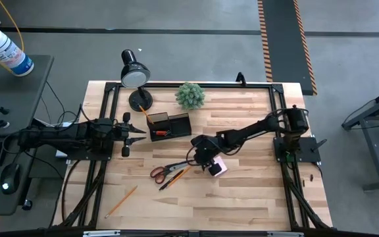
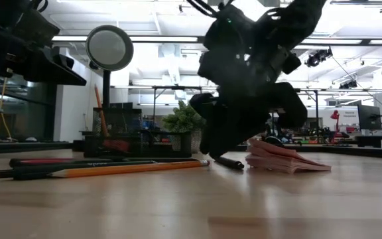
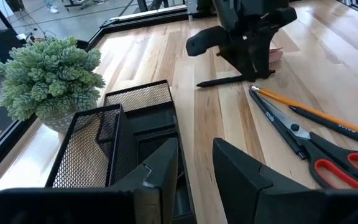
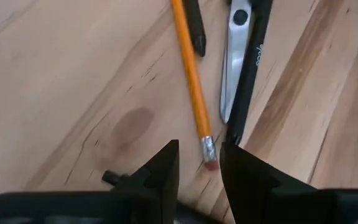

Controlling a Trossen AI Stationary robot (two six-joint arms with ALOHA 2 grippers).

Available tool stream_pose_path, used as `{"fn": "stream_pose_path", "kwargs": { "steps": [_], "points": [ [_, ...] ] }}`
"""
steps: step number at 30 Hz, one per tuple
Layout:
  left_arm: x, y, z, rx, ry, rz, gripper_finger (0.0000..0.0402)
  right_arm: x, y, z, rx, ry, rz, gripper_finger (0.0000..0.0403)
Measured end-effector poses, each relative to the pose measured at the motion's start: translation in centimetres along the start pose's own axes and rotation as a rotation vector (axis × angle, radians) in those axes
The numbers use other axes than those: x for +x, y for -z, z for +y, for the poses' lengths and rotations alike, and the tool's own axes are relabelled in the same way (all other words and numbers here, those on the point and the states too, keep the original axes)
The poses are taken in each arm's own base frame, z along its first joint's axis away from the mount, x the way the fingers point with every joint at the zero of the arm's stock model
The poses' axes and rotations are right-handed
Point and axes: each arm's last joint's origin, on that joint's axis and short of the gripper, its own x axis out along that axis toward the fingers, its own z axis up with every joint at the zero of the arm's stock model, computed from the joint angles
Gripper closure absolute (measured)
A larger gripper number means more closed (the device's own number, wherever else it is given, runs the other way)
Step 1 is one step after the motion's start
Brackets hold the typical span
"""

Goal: Pick and place office supplies into organizer
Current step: Put the right pencil into the desktop organizer

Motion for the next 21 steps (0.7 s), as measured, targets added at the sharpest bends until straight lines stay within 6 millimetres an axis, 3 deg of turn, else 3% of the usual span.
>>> {"fn": "stream_pose_path", "kwargs": {
  "steps": [5,10,21],
  "points": [
    [0.0,0.0,0.0,0.000,0.000,0.000,0.0311,0.5,-0.7,-0.7,0.010,0.001,0.023,0.0295],
    [0.0,0.0,0.0,0.000,0.004,0.003,0.0311,0.7,-0.2,-1.3,0.043,-0.025,0.094,0.0295],
    [0.0,0.2,-0.1,0.001,0.008,0.023,0.0311,0.6,-0.1,-1.5,0.067,-0.050,0.079,0.0295]
  ]
}}
